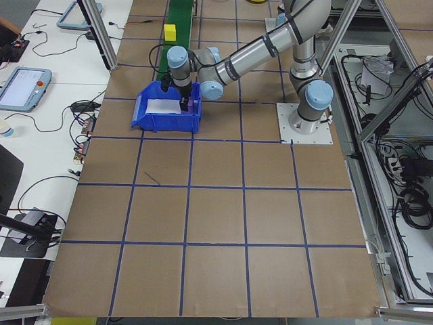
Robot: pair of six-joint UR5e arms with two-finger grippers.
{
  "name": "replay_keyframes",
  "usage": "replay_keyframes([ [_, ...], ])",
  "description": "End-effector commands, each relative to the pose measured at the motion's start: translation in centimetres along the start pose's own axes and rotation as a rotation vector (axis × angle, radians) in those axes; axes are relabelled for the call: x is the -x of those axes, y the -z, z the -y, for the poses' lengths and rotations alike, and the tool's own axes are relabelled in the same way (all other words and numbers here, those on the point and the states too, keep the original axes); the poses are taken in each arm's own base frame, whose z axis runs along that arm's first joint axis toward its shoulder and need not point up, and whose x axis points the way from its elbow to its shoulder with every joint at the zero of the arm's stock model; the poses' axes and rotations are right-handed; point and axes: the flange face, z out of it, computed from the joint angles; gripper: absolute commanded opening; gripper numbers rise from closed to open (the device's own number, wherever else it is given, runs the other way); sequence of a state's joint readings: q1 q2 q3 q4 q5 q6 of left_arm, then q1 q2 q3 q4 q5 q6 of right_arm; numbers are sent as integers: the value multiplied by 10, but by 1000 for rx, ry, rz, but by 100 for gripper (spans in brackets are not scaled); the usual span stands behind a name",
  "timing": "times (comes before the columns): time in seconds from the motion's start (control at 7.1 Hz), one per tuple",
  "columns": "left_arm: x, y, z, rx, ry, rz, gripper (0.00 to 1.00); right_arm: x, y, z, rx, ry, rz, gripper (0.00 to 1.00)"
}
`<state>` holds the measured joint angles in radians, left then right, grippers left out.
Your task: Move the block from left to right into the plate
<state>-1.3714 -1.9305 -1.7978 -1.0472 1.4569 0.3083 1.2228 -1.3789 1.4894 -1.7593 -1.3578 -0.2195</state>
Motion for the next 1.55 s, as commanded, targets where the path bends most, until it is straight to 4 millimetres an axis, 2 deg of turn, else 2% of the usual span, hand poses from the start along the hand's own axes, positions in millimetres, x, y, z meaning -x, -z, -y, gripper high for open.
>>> replay_keyframes([
  [0.0, 0, 5, 3, -10, -4, 4, 53, -25, -43, 35, -55, 172, 12, 100],
  [0.14, 3, 10, 6, -22, -4, 7, 45, -39, -46, 33, -54, 245, 11, 100],
  [0.28, 5, 15, 7, -33, -2, 11, 42, -53, -56, 31, -55, 237, 63, 100],
  [0.42, 4, 38, 11, -72, 3, 26, 42, -52, -65, 27, -52, 288, 98, 100],
  [0.56, 1, 76, 18, -139, -3, 52, 42, -52, -68, 26, -60, 328, 96, 100],
  [0.7, -5, 124, 19, -178, 0, 61, 42, -52, -69, 26, -68, 332, 91, 100],
  [0.85, -20, 161, 15, -201, 61, 52, 42, -53, -73, 26, -63, 332, 95, 100],
  [0.99, -48, 180, 16, -238, 46, 41, 42, -56, -72, 34, -114, 346, 57, 100],
  [1.13, -83, 191, 15, -278, 24, 4, 43, -66, -91, 43, -103, 334, 70, 100],
  [1.27, -114, 195, 17, -288, 64, -14, 43, -85, -103, 55, -98, 303, 79, 100],
  [1.41, -141, 189, 18, -292, 78, -29, 43, -91, -104, 67, -105, 300, 76, 100],
])
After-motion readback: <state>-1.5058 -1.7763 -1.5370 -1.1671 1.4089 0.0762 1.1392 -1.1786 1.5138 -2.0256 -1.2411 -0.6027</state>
